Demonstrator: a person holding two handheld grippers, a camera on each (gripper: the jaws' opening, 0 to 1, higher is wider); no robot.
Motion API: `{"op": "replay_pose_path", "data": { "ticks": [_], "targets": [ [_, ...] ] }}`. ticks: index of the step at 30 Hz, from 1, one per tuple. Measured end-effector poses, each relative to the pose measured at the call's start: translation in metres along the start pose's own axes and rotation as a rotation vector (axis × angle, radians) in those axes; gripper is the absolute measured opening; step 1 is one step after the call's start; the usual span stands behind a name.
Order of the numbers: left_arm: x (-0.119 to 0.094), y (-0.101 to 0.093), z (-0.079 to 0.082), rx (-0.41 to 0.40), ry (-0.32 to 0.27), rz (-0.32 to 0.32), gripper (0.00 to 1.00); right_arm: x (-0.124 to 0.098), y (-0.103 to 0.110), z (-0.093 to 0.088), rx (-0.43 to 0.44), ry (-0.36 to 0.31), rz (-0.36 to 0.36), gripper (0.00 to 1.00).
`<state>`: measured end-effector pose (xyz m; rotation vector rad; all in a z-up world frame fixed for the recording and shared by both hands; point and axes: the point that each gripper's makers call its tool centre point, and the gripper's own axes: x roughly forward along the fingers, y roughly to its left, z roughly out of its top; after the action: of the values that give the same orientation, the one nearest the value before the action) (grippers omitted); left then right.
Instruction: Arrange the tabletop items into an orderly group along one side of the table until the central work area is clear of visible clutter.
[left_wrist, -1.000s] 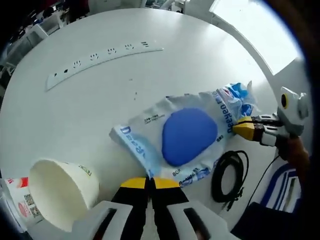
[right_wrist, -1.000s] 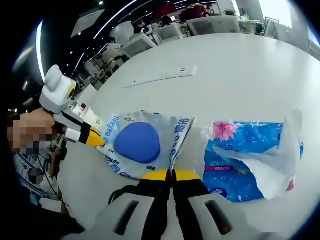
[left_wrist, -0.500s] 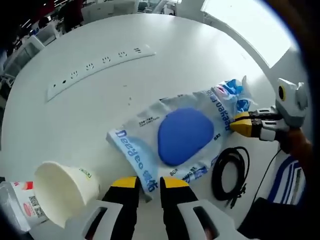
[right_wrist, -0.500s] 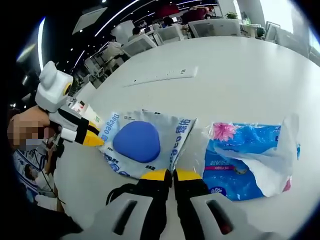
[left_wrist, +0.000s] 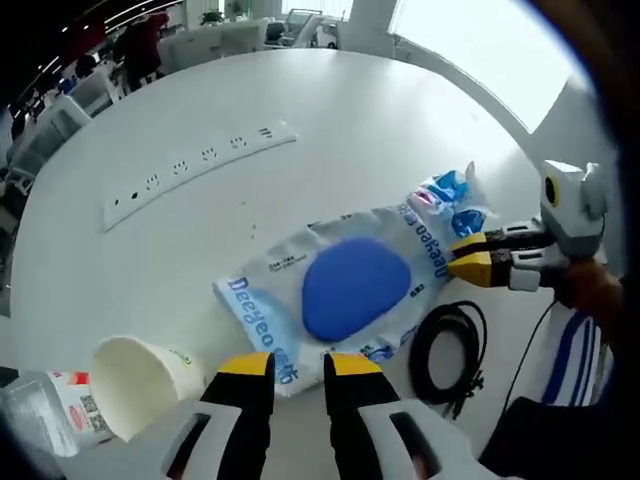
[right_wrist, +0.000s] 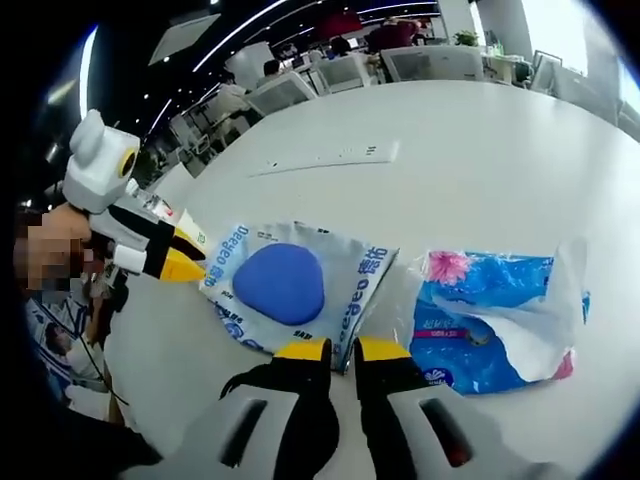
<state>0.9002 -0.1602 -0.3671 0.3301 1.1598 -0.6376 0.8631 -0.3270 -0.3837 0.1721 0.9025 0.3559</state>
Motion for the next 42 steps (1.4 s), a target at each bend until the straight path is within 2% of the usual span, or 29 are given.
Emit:
{"op": "replay_pose_path", "data": {
  "ticks": [9,17,22,33,42],
  "targets": [
    [-0.006,-0.014,-0.001,-0.023,-0.047,-0.026,0.19,-0.012,0.006,0.010,-0.030,-0.046,-0.004,0.09],
    [-0.010,-0.023,-0.007,-0.039,-0.089,-0.038,0.24,-0.022,0.010,0.011,-0.052,-0.083,0.002,0.19],
    [-0.012,-0.026,-0.015,-0.041,-0.105,-0.039,0.26,-0.029,0.010,0.004,-0.055,-0.084,0.001,0.25],
    [0.002,-0.051,-0.039,-0.066,-0.057,-0.104,0.26,-0.033,0.021,-0.016,-0.062,-0.042,-0.002,0.26],
    [0.012,-0.074,-0.051,-0.062,-0.015,-0.153,0.25,-0.033,0.021,-0.043,-0.084,0.034,-0.030,0.28]
  ]
}}
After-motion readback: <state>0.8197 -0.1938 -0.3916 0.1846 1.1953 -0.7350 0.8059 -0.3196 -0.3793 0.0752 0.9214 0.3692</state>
